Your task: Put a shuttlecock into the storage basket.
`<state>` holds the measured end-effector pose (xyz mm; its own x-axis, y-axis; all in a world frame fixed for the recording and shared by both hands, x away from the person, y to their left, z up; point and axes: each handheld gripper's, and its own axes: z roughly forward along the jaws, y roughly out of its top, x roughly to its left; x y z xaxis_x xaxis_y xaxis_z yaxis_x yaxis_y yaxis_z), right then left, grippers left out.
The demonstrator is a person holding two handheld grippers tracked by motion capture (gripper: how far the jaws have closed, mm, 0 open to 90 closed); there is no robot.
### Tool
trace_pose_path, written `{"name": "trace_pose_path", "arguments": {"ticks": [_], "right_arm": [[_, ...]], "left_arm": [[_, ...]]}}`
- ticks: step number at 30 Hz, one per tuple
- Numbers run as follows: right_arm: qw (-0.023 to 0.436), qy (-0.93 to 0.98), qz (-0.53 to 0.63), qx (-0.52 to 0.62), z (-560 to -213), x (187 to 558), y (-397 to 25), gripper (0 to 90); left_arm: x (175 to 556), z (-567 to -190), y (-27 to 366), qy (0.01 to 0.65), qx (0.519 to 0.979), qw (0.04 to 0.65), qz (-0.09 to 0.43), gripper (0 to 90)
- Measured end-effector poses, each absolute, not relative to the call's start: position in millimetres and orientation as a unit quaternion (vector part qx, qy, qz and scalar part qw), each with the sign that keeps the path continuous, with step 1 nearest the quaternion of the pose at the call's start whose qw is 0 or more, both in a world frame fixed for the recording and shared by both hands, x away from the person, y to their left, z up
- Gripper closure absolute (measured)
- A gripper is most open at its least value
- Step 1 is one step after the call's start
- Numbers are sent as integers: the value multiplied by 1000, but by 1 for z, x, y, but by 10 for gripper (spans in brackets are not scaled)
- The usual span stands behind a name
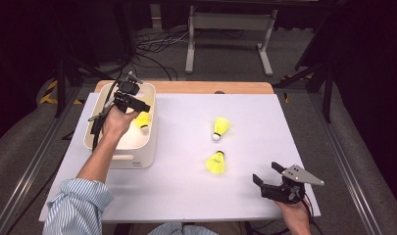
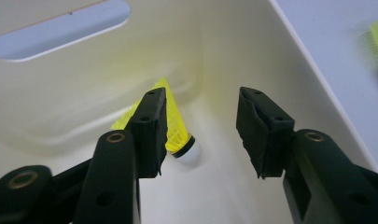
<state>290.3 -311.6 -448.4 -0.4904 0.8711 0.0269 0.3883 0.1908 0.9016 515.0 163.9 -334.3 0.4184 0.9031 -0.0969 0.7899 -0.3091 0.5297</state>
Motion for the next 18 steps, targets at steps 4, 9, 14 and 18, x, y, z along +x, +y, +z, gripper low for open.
{"name": "trace_pose_path", "arguments": {"ticks": [4, 9, 14, 18], "right_arm": [[260, 727, 465, 433, -448, 290, -311, 142], [260, 727, 464, 433, -448, 290, -311, 142], [261, 727, 465, 433, -448, 290, -311, 142], [260, 727, 464, 435, -448, 291, -311, 142]], "left_arm": [[512, -331, 166, 529, 800, 261, 109, 474], [505, -326, 164, 527, 798, 266, 126, 425], [501, -322, 163, 524, 796, 277, 124, 398], [497, -319, 160, 517, 798, 283, 123, 389]]}}
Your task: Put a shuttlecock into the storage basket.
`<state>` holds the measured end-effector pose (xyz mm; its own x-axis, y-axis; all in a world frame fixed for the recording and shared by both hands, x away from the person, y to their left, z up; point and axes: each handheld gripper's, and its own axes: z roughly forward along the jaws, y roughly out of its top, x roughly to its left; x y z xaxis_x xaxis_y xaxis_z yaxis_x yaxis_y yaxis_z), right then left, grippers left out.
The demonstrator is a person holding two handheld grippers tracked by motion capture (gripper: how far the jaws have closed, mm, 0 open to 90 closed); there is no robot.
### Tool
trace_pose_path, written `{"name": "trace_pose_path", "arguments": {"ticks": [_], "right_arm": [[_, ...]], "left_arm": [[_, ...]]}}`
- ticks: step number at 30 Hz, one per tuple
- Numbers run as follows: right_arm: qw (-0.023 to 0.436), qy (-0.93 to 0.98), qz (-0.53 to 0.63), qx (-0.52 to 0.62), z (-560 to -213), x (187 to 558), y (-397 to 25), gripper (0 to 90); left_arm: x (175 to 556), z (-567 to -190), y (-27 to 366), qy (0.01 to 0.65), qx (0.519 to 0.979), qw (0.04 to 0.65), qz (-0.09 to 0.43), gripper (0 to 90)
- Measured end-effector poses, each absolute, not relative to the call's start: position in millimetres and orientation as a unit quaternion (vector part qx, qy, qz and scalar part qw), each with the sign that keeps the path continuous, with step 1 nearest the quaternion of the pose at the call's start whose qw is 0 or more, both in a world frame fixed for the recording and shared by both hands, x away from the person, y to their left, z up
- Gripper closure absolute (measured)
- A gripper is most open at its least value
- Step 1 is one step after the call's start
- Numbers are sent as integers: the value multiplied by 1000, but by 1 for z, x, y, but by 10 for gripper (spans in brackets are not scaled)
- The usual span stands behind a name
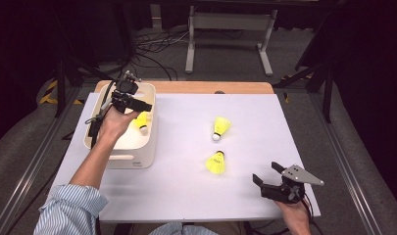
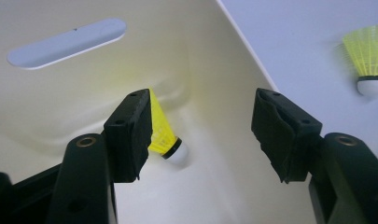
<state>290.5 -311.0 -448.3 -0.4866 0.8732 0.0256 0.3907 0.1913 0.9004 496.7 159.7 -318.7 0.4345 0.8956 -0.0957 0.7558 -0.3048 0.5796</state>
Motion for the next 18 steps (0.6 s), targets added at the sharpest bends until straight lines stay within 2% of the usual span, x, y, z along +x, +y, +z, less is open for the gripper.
{"name": "trace_pose_path", "arguments": {"ticks": [18], "right_arm": [[260, 728, 463, 434, -448, 291, -309, 142]], "left_arm": [[479, -305, 156, 501, 796, 315, 126, 358]]}}
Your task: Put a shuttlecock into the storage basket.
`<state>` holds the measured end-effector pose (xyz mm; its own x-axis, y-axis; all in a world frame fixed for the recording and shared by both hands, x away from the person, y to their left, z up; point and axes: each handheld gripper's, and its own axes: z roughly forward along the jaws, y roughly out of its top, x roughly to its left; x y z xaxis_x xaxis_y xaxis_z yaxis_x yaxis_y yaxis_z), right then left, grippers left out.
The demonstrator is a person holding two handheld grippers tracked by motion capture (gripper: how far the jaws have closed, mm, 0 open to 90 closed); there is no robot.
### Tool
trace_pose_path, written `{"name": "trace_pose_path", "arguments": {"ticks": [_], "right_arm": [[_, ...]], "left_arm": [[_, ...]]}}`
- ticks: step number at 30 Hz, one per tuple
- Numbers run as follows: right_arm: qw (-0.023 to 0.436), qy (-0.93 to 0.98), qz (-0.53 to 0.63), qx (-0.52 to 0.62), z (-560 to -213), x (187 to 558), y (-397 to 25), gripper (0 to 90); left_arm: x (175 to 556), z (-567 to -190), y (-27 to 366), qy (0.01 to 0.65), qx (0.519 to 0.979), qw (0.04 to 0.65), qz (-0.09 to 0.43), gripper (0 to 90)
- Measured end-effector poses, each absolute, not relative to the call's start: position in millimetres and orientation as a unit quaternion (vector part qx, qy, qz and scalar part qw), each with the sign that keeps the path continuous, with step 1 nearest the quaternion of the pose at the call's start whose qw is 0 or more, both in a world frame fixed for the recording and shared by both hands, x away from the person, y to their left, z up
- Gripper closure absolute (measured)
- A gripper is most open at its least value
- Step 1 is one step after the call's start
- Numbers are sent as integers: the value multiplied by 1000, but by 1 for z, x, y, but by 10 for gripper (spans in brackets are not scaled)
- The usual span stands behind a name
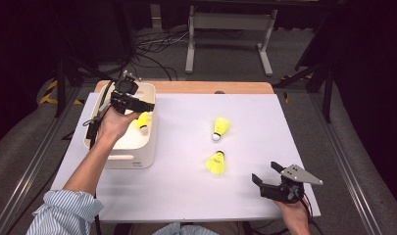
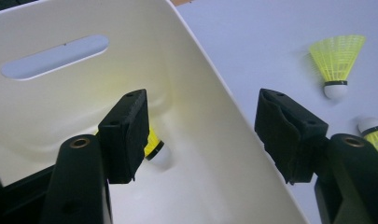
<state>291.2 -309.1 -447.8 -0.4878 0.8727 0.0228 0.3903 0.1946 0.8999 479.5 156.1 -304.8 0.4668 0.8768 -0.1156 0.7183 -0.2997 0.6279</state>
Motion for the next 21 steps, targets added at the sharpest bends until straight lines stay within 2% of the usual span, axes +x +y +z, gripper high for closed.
{"name": "trace_pose_path", "arguments": {"ticks": [21], "right_arm": [[260, 726, 462, 437, -448, 292, -310, 141]], "left_arm": [[467, -298, 151, 481, 800, 335, 129, 327]]}}
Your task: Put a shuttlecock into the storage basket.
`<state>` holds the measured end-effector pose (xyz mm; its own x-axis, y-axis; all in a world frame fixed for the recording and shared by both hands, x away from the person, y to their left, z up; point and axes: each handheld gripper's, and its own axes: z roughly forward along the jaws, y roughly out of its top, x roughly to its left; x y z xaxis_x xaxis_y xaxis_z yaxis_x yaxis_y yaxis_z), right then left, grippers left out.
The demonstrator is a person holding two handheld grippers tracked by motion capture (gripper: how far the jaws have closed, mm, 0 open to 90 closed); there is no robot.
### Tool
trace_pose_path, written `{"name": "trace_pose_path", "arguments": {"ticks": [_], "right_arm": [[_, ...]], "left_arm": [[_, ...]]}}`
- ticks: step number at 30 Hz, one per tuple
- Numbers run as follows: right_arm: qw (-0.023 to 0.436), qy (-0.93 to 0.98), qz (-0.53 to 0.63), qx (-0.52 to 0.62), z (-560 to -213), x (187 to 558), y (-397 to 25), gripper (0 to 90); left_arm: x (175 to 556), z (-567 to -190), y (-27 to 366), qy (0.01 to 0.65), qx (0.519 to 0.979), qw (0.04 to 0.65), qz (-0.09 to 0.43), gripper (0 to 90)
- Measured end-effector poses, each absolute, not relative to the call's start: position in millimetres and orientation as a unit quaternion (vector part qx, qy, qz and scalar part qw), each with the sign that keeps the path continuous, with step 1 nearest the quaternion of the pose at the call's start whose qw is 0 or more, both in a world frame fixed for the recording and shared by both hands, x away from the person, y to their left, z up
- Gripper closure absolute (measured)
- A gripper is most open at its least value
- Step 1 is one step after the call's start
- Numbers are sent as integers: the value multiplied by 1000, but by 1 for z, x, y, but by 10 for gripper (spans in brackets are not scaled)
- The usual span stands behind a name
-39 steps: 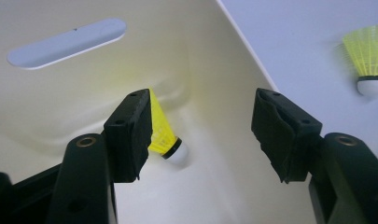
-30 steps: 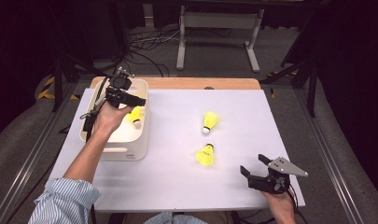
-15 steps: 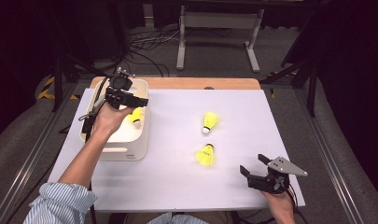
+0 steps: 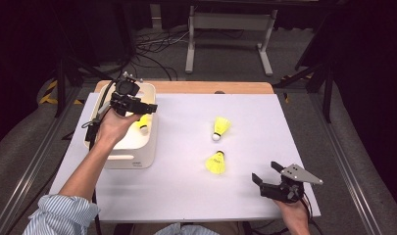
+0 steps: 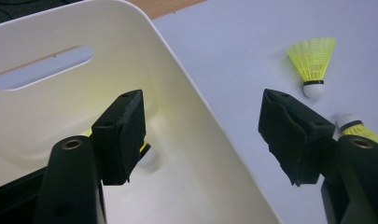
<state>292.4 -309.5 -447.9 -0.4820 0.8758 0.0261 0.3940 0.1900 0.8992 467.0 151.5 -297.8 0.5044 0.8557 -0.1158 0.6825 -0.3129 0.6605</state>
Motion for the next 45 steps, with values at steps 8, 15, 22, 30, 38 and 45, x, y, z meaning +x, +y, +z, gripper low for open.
{"name": "trace_pose_path", "arguments": {"ticks": [8, 15, 22, 30, 38, 45], "right_arm": [[262, 726, 462, 436, -448, 292, -309, 142], [261, 727, 462, 436, -448, 292, -309, 141], [260, 726, 462, 437, -448, 293, -309, 142], [259, 726, 464, 436, -448, 293, -308, 141], [260, 725, 465, 436, -448, 293, -310, 142], [258, 725, 467, 437, -448, 293, -310, 144]], "left_arm": [[463, -297, 148, 474, 800, 343, 130, 323], [458, -296, 144, 470, 801, 348, 128, 324], [452, -294, 139, 457, 805, 357, 128, 324], [445, -293, 133, 451, 806, 359, 131, 324], [442, -298, 122, 441, 813, 360, 125, 322], [439, -304, 111, 436, 816, 361, 118, 322]]}}
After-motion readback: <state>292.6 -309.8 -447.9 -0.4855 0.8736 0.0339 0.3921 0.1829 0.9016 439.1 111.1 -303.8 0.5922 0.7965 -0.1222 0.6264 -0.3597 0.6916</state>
